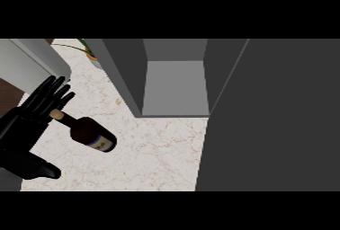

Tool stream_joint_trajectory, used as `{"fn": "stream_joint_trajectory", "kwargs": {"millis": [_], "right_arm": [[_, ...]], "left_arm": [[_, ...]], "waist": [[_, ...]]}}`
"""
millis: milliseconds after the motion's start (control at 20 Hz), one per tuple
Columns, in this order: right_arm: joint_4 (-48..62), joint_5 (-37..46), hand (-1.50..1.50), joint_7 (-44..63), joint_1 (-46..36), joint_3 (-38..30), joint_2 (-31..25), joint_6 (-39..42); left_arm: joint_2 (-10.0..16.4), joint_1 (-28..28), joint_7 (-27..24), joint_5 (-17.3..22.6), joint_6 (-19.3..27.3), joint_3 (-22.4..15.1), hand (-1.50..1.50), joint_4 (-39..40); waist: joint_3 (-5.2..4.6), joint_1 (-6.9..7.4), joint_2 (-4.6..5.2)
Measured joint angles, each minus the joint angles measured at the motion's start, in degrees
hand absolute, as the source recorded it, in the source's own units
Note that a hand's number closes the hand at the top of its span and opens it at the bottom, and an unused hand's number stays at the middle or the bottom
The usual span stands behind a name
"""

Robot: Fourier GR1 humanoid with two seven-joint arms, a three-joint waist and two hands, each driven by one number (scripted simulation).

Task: Pick up the wine, place it into the cabinet and close the cabinet

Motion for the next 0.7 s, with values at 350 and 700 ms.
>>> {"fn": "stream_joint_trajectory", "kwargs": {"millis": [350,700], "right_arm": [[0.24,-0.07,-1.50,0.28,-1.22,-0.18,-0.37,-0.11],[0.09,0.46,-1.50,0.62,-1.68,1.41,0.14,-1.05]], "left_arm": [[-1.88,1.06,-8.66,-6.21,-4.13,-0.38,-1.50,8.34],[-2.52,0.20,-16.20,-11.37,-7.21,-0.27,-1.50,17.95]], "waist": [[0.00,0.02,0.00],[-0.01,-0.07,0.00]]}}
